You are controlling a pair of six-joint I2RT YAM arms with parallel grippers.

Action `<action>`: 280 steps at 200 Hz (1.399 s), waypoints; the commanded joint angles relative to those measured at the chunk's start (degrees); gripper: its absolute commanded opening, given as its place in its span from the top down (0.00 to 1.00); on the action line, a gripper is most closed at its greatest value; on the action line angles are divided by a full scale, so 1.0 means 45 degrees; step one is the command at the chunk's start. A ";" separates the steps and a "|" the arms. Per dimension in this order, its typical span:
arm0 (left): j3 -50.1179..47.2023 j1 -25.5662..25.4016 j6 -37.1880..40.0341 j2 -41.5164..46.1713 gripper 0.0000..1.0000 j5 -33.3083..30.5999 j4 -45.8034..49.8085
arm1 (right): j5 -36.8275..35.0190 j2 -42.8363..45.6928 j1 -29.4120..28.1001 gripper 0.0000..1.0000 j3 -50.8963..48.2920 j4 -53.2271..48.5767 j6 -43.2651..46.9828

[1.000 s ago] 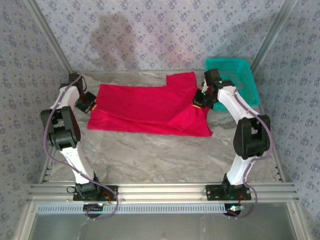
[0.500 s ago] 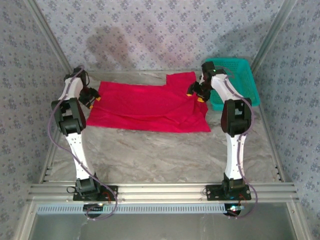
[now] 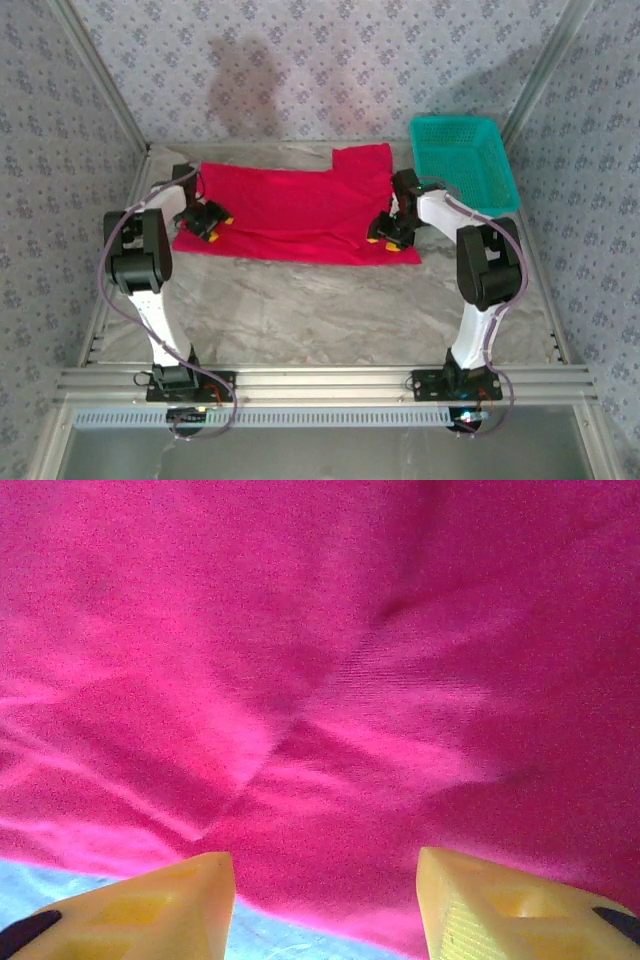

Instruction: Fold the inside-out t-shirt

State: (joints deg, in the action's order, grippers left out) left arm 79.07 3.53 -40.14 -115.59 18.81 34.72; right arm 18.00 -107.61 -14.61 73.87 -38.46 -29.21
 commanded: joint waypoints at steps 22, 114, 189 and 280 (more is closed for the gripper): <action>-0.1552 0.1271 -0.0042 -0.0083 0.48 0.0260 -0.1025 | -0.0209 -0.0675 0.0474 0.50 -0.1062 0.0769 -0.0154; -0.7340 0.1159 0.0480 0.6771 0.48 -0.0616 0.0784 | -0.1414 0.4002 -0.0411 0.52 -0.5718 -0.1248 -0.0019; -0.5250 0.0660 0.0761 0.5886 0.47 -0.1504 0.1312 | -0.1146 0.4948 -0.3279 0.39 -0.4519 0.0143 -0.1409; -0.4978 0.2482 0.0874 0.4802 0.48 -0.0946 0.1011 | -0.1984 0.2879 -0.4674 0.75 -0.3565 0.1103 -0.2688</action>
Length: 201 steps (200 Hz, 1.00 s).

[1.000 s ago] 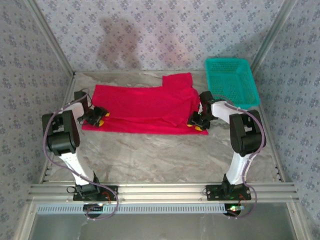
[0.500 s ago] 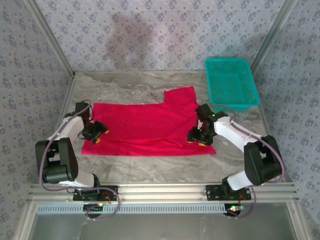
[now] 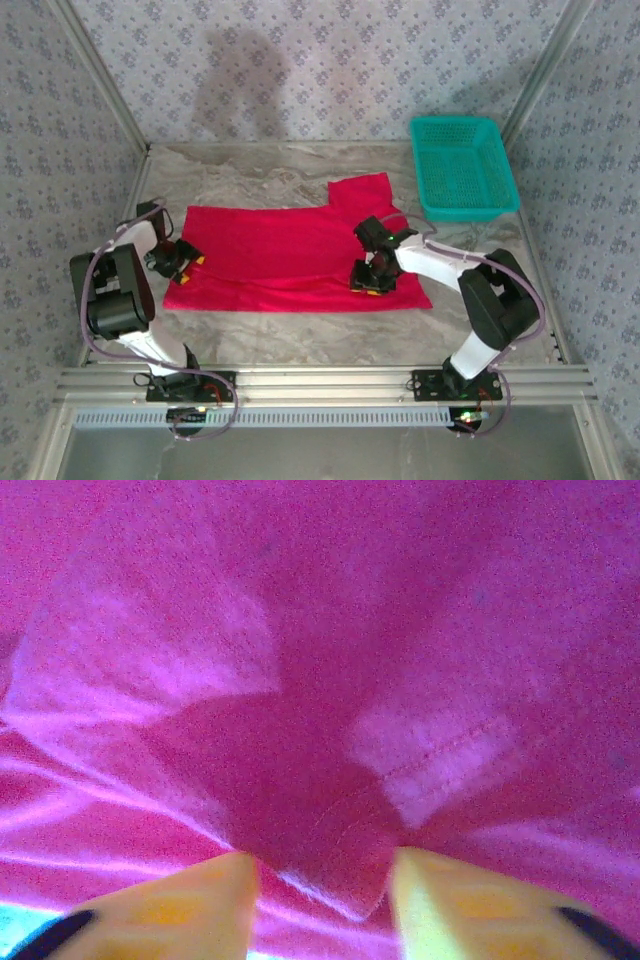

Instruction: Fold the inside-out t-shirt

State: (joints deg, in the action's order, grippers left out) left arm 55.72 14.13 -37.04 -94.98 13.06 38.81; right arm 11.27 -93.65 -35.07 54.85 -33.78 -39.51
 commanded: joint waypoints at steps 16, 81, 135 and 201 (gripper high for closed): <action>0.0214 0.0136 0.0241 0.0305 0.48 0.0272 0.0158 | -0.0668 -0.0183 -0.0242 0.88 0.1093 -0.0411 -0.0329; 0.0116 0.0138 0.0144 0.0618 0.49 0.0393 0.0218 | -0.2124 -0.2165 -0.0449 0.98 0.5463 -0.2513 0.1292; 0.0338 0.0049 0.0186 0.0909 0.49 0.0352 0.0470 | -0.3431 -0.6366 -0.0069 0.46 1.1859 -0.5153 0.3168; 0.0396 -0.0848 -0.0032 0.1880 0.49 0.0257 0.0600 | -0.0835 -0.1225 0.0802 0.35 0.4780 -0.0914 0.2620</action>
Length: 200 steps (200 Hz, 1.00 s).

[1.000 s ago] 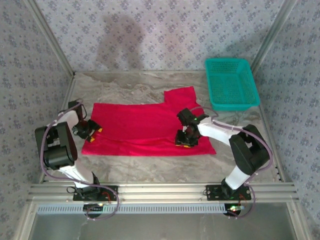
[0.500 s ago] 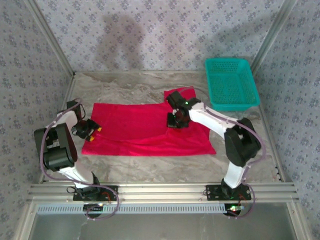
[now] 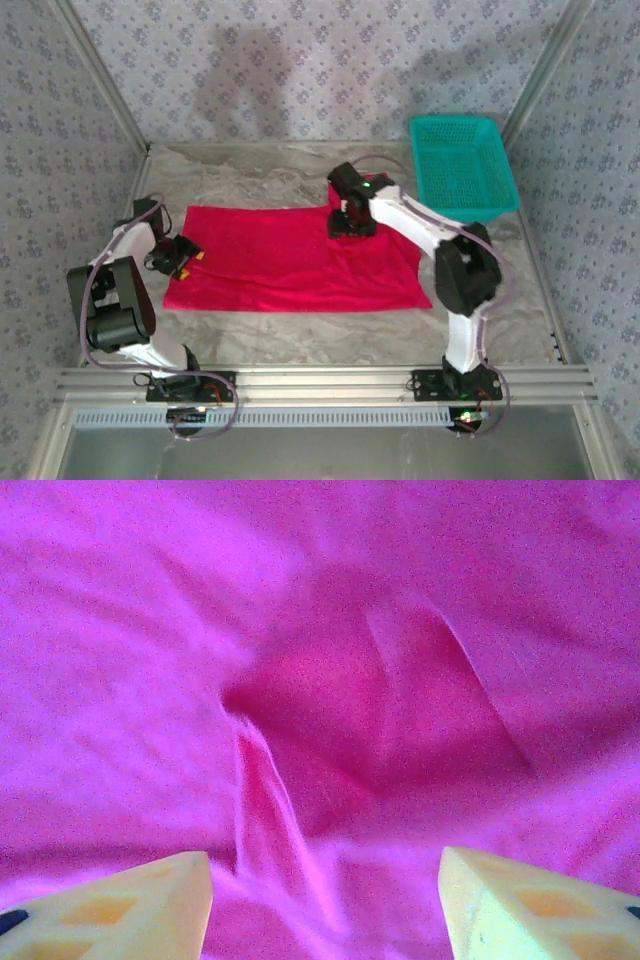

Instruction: Fold the inside-out t-shirt

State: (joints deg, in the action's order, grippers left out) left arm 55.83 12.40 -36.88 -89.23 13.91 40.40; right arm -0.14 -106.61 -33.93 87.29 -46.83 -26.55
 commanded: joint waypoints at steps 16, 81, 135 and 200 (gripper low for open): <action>0.0250 -0.0717 -0.0373 0.0492 0.48 0.0405 -0.0258 | 0.3341 0.1814 0.1078 0.35 -0.3673 0.3806 -0.0537; 0.2700 -0.0725 -0.0691 -0.3176 0.49 0.1076 -0.1213 | 0.2017 -0.1172 0.2246 0.35 -0.2478 0.4464 -0.1550; 0.4138 -0.0583 -0.0341 -0.3510 0.50 0.0244 -0.0393 | 0.0447 -0.0445 0.1711 0.35 -0.2102 0.4209 -0.2011; 0.0188 -0.2145 -0.1018 0.1541 0.49 0.0639 -0.0715 | 0.0895 0.0573 0.0376 0.35 -0.2772 0.3577 -0.1347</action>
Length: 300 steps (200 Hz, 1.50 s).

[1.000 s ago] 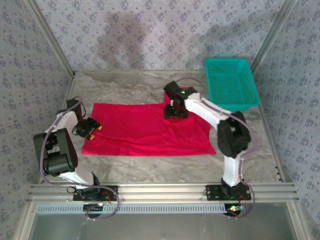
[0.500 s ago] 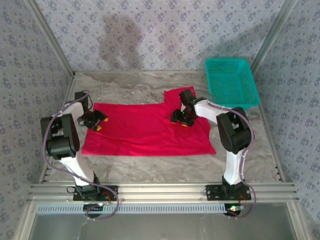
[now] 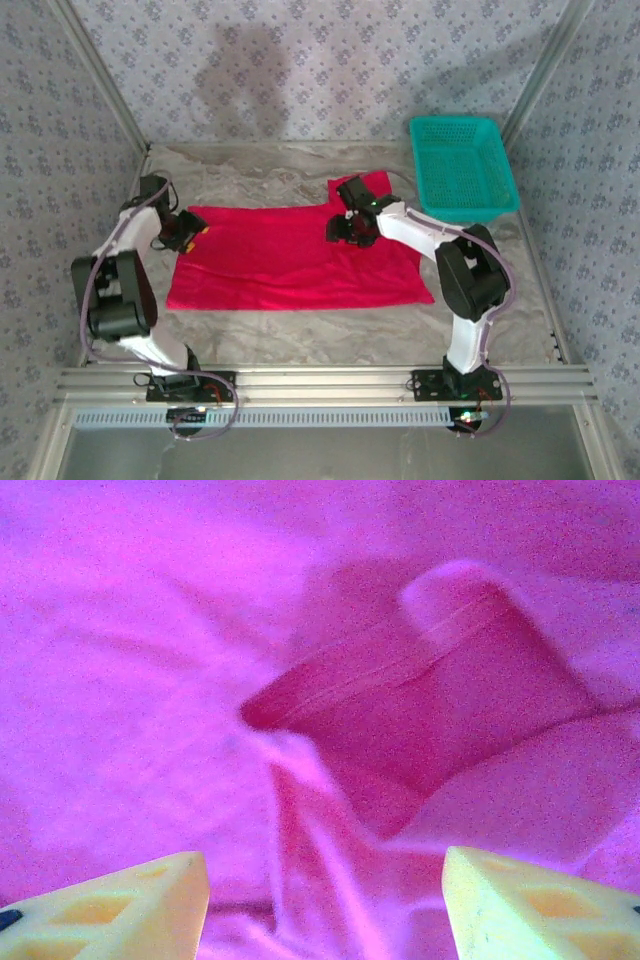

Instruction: Fold the inside-out t-shirt

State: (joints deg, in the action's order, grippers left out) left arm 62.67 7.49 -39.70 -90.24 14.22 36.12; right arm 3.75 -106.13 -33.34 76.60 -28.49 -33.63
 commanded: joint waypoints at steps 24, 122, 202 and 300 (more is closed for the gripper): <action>-0.3151 -0.2764 -0.1619 0.3301 0.49 0.1255 -0.0900 | 0.0028 0.0517 0.0484 0.35 -0.0833 -0.0433 0.0202; -0.3624 -0.6029 -0.2744 0.1813 0.47 0.0615 -0.2594 | 0.0093 0.0875 0.1103 0.34 -0.1533 -0.0403 0.0100; -0.0477 -0.6019 -0.0814 -0.1132 0.47 -0.1351 -0.0827 | 0.0511 0.1462 0.1700 0.33 -0.1728 -0.0585 0.0110; 0.0372 -0.4011 0.0171 -0.0905 0.46 -0.1642 -0.0140 | 0.2368 0.1514 0.2131 0.31 -0.2100 0.0463 0.0346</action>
State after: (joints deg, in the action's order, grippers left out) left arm 66.02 -14.81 -39.86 -98.72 5.72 36.67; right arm 10.26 -95.07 -23.75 66.41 -28.32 -32.99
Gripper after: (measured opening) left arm 0.537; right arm 0.689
